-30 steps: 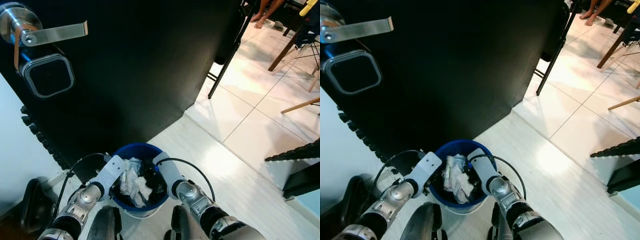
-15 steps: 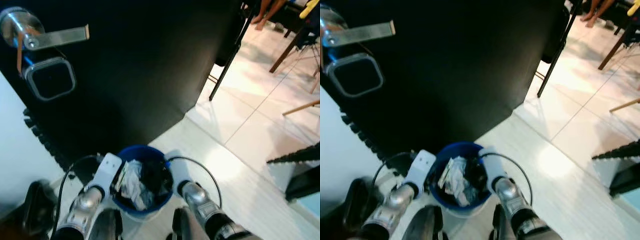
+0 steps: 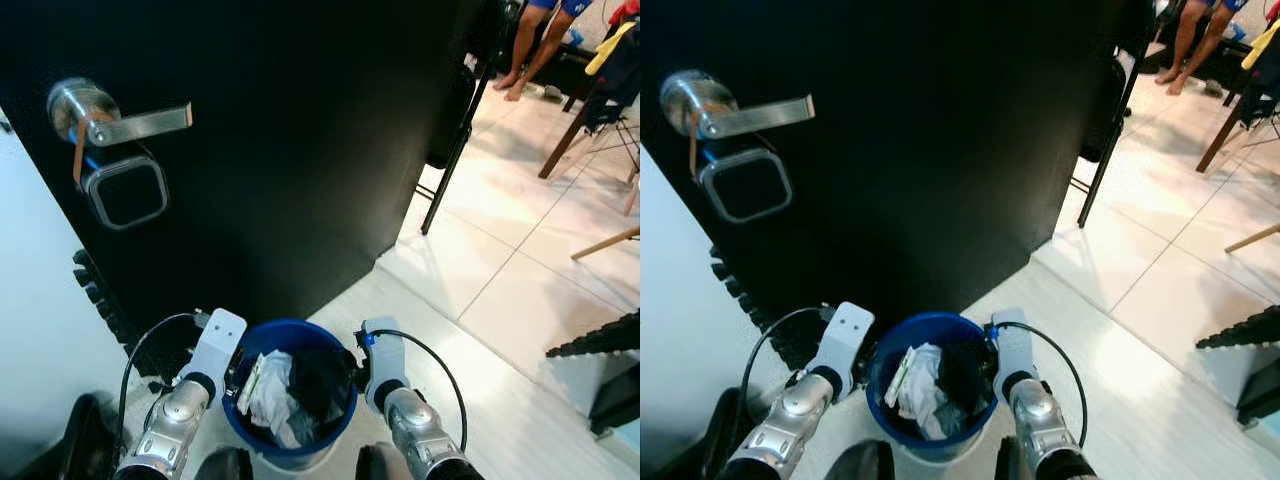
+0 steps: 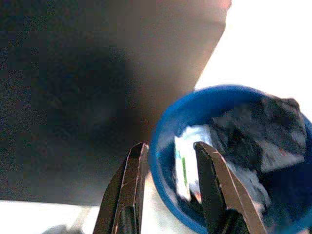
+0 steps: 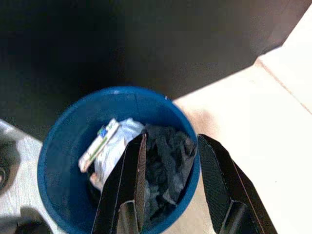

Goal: Clean up the room

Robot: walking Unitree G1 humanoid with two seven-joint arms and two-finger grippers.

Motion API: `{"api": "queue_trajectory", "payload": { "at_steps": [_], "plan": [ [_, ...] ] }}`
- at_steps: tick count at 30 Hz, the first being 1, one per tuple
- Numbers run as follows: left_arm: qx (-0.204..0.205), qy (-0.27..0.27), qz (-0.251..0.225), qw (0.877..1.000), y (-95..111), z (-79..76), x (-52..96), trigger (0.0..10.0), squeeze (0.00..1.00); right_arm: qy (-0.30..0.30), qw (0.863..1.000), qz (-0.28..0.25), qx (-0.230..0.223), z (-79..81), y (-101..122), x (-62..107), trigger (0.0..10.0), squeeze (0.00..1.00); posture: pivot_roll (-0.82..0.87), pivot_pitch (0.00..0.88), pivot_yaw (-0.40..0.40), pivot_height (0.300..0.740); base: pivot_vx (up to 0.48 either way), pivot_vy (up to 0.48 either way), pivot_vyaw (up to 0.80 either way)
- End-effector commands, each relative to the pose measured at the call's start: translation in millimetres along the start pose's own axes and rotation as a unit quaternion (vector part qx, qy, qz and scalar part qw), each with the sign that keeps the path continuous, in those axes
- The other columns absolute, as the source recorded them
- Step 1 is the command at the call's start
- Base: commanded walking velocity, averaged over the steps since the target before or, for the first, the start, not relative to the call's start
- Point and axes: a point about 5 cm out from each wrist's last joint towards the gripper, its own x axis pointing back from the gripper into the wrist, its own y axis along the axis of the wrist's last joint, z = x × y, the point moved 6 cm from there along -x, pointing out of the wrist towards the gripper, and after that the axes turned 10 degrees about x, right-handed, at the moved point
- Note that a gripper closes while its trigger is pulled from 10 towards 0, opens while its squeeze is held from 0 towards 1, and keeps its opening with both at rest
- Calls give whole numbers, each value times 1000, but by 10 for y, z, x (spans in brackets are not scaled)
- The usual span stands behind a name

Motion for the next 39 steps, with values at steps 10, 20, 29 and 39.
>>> {"api": "queue_trajectory", "payload": {
  "at_steps": [10, 20, 29, 39],
  "plan": [
    [39, 37, 9, 999, 9, 68, 19, 10000, 0, -7, 1000, -7, -8, -34, 39, 6, 10000, 0, 89, 15, -51, 698, 0, 0, 0],
    [35, 7, 30, 999, -98, -54, 50, 10000, 0, -7, 1000, -11, -7, -22, 48, 13, 10000, 0, 94, 8, -55, 728, 0, 0, 0],
    [19, -47, 65, 997, -295, -227, 146, 10000, 0, -11, 1000, -10, -8, -31, -12, 57, 10000, 0, 89, 0, -60, 738, 0, 0, 0],
    [22, -54, 69, 996, -333, -245, 166, 10000, 0, -20, 1000, -3, -9, -99, -66, 89, 10000, 0, 70, 0, -53, 738, 0, 0, -240]
  ]
}}
